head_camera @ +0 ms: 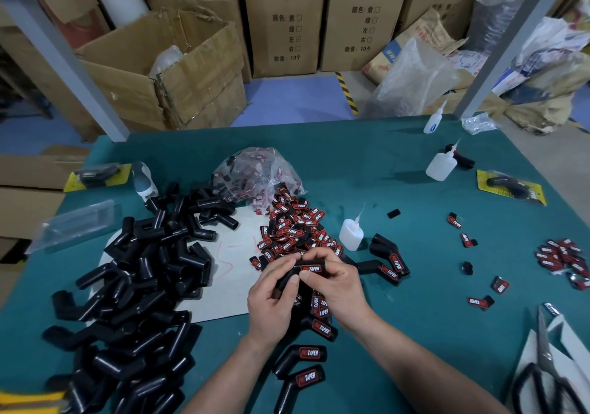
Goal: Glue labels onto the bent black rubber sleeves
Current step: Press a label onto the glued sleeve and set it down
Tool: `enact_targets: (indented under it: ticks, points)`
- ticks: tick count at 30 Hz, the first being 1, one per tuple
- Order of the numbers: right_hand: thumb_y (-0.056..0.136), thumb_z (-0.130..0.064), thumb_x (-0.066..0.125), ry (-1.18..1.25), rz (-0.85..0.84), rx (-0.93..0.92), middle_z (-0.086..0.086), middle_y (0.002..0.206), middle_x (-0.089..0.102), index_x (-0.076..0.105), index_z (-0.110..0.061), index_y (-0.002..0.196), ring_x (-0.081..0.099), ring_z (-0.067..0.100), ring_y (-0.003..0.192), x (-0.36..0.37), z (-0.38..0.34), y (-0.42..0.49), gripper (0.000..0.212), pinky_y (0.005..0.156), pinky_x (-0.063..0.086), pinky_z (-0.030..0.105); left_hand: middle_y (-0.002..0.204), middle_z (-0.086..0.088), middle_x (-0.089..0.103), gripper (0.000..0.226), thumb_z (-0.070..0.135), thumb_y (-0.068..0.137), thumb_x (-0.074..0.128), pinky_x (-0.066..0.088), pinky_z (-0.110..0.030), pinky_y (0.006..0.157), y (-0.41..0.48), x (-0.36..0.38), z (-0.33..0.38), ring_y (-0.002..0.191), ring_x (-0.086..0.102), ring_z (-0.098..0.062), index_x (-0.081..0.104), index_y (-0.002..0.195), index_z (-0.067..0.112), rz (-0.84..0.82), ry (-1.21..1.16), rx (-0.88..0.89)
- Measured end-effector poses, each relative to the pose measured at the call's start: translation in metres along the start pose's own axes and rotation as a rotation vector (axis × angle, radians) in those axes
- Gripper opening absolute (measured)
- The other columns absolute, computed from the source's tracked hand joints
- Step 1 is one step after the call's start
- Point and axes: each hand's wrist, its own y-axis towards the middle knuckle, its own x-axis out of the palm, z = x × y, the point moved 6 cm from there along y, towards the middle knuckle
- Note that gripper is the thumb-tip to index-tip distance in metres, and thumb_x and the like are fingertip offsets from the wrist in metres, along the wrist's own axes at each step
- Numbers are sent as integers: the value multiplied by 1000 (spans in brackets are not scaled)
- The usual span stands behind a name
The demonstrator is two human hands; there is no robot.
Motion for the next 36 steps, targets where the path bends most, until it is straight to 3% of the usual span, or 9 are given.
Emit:
enact_targets:
  ticks: [5, 11, 16, 19, 21, 25, 27, 30, 36]
  points:
    - [79, -20, 79, 14, 14, -20, 1, 109, 65, 78, -8, 90, 65, 22, 102, -1, 0, -1, 16, 96, 54, 40, 129, 4, 71, 30, 12, 97, 63, 50, -28, 104, -1, 1, 2, 121, 67, -23, 70, 126, 17, -8, 8, 4]
    - [85, -16, 77, -8, -28, 5, 3, 118, 69, 79, -11, 100, 67, 25, 112, 1, 0, 1, 16, 96, 54, 32, 125, 12, 72, 32, 21, 96, 63, 51, -25, 104, 3, -3, 1, 119, 68, -16, 73, 124, 32, 58, 26, -59]
    - [82, -24, 80, -38, -22, -22, 8, 117, 72, 73, 8, 84, 69, 27, 111, -3, -3, 4, 33, 94, 54, 30, 124, 6, 73, 29, 24, 95, 65, 51, -28, 104, 2, -6, -5, 119, 68, -20, 74, 121, 34, 83, 9, -115]
    - [82, -20, 80, -48, -1, -40, 7, 113, 72, 76, -10, 73, 69, 25, 108, -2, -5, 3, 14, 92, 53, 29, 123, 4, 74, 28, 25, 94, 65, 51, -27, 103, 2, -6, -4, 119, 68, -21, 74, 120, 33, 95, 1, -139]
    - [84, -11, 78, -52, 3, -45, 6, 112, 72, 77, -12, 73, 69, 26, 106, -3, -5, 4, 11, 93, 53, 31, 123, 6, 74, 28, 25, 94, 65, 51, -24, 101, 2, -5, -3, 118, 68, -18, 75, 119, 34, 93, 2, -151]
    - [90, 0, 71, -25, -43, -31, 11, 118, 72, 77, 3, 86, 69, 28, 111, -3, -6, 6, 8, 95, 54, 31, 120, 9, 75, 30, 6, 95, 70, 56, -35, 98, 1, -8, -11, 115, 69, -14, 76, 114, 28, 126, 7, -235]
    - [91, 5, 68, -6, -19, -32, 12, 116, 73, 75, 8, 89, 70, 28, 109, -4, -6, 5, 8, 93, 54, 29, 119, 6, 76, 31, -2, 96, 67, 54, -27, 98, 2, -10, -12, 114, 69, -12, 75, 113, 23, 146, 0, -238]
    - [90, 7, 68, -42, 30, -36, 10, 112, 75, 77, 1, 83, 71, 26, 105, -7, -6, 5, 13, 93, 54, 31, 118, 4, 76, 35, -10, 94, 65, 53, -16, 92, 3, -10, -9, 112, 70, -9, 75, 111, 19, 154, -26, -246]
    - [90, 4, 68, -68, 42, -50, 6, 111, 74, 77, -3, 79, 70, 21, 104, -5, -5, 3, 16, 89, 53, 25, 112, 5, 77, 33, -8, 89, 73, 51, -17, 94, 4, -10, -12, 110, 71, -11, 75, 105, 20, 161, -41, -267]
